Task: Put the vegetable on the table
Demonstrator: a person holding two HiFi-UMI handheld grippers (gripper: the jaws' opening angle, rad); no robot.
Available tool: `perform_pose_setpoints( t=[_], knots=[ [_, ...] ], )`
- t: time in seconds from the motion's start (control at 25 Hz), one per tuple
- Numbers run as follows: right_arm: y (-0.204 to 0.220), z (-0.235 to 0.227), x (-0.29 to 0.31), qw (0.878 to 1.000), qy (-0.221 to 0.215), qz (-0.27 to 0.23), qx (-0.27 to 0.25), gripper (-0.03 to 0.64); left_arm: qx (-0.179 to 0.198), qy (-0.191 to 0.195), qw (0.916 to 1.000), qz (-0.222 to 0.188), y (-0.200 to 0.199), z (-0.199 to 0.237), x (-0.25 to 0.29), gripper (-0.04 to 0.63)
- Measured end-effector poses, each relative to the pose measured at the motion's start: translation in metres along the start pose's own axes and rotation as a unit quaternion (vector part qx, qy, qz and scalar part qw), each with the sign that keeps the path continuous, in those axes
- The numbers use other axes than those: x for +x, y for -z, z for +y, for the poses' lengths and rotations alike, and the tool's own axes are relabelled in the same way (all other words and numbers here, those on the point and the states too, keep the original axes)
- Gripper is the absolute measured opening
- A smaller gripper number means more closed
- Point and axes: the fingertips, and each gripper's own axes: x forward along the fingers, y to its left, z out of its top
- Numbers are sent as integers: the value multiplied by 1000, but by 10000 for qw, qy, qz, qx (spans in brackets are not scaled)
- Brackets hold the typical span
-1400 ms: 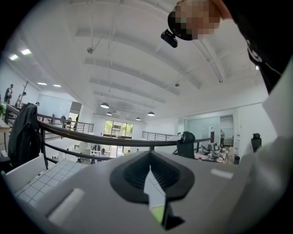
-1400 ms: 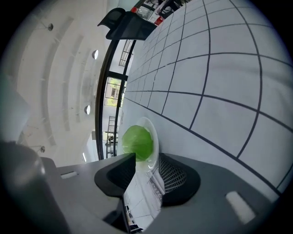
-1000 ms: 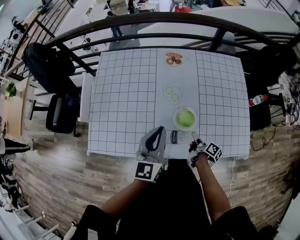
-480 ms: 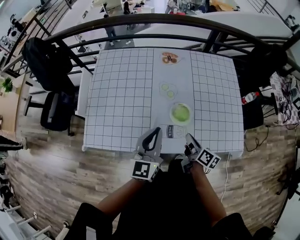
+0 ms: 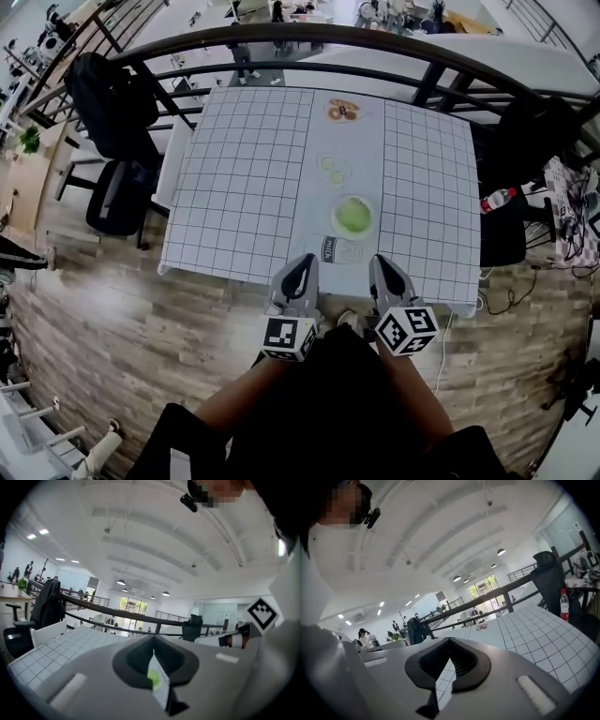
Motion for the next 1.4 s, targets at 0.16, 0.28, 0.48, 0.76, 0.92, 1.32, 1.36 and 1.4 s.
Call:
perform_pose_setpoints(
  t=[0.16,0.28,0.48,0.76,0.92,1.32,1.36,1.4],
  knots=[
    [-11,28,-6,9984,-180,37,-535,-3,126,77,9998,-160,-10,-11,-3,9],
    [-23,47,-10,9936,-113,-130,-1120,-3,126,136,9994,-282,-18,-14,-4,9],
    [-38,64,-10,9915,-153,-473,-1206,-3,518,285,9970,-490,-38,-21,-4,9],
    [-56,75,4,9755,418,-850,-1985,-3,521,602,9940,-754,-60,-15,3,9],
    [-60,76,17,9714,633,-948,-2084,-3,640,571,9930,-814,-64,-3,11,9],
    [-71,72,53,9657,867,-1128,-2170,-3,794,702,9911,-803,-69,26,40,9],
    [-71,72,56,9649,894,-1131,-2196,-3,810,755,9907,-795,-69,24,44,9],
    [-71,71,58,9647,912,-1121,-2203,-3,807,789,9905,-786,-69,24,47,9]
  ],
)
